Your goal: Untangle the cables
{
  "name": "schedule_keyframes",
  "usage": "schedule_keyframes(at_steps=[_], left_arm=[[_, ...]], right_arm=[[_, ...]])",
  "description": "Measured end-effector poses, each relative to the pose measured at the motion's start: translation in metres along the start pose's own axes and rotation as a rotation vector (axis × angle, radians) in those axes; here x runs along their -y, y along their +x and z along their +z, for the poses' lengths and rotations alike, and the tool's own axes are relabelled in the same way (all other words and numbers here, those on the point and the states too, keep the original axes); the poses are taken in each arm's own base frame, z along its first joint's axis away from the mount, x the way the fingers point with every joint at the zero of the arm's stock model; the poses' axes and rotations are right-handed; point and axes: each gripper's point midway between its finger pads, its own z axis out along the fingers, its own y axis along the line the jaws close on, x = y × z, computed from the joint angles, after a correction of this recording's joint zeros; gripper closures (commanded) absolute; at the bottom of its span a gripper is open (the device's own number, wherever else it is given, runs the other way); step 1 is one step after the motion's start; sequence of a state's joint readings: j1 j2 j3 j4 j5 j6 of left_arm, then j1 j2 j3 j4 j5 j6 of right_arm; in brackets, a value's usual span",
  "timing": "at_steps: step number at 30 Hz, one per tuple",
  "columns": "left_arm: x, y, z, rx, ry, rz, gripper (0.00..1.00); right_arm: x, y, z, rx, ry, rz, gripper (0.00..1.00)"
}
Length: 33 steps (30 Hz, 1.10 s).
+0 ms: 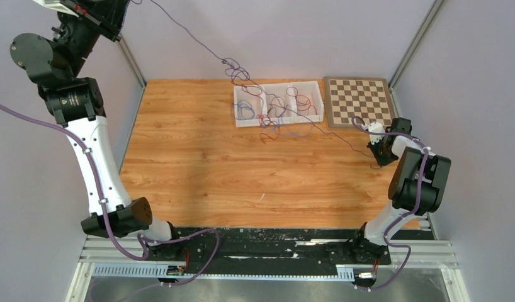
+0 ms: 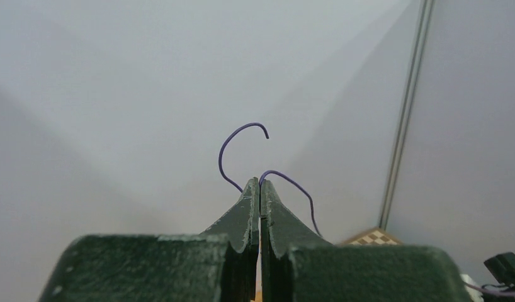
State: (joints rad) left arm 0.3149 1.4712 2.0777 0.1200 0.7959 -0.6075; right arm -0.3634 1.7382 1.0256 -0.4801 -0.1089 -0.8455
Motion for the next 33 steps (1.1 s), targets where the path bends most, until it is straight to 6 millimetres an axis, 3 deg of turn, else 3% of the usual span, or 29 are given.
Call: schedule_keyframes(at_steps=[4,12,15,18,22,26,29,33], left_arm=[[-0.012,-0.025,-0.005,0.07,-0.062,0.025,1.0],[-0.076,-0.05,-0.032,0.162,-0.296,0.035,1.0],[-0.088,-0.047,-0.038,0.16,-0.32,0.018,1.0],[-0.083,-0.033,-0.035,0.13,-0.266,-0.001,1.0],[-0.07,-0.002,-0.038,0.06,-0.197,-0.04,1.0],[-0.053,0.031,-0.049,-0.016,-0.16,-0.081,1.0],[-0.035,0.047,-0.053,-0.06,-0.117,-0.073,1.0],[0.007,0.069,-0.051,-0.123,0.0,-0.057,1.0]], right_arm=[[0.005,0.003,0.0,-0.004,0.015,-0.014,1.0],[0.017,0.01,0.001,-0.01,0.049,-0.036,1.0],[0.02,0.013,0.0,-0.006,0.055,-0.036,1.0],[0.015,0.012,-0.002,0.01,0.023,-0.031,1.0],[-0.02,0.004,-0.016,0.058,-0.157,0.019,1.0],[-0.039,-0.047,-0.059,0.225,-0.285,0.055,1.0],[-0.047,-0.105,-0.116,0.432,-0.312,0.018,1.0],[-0.073,-0.16,-0.185,0.642,-0.352,-0.087,1.0]])
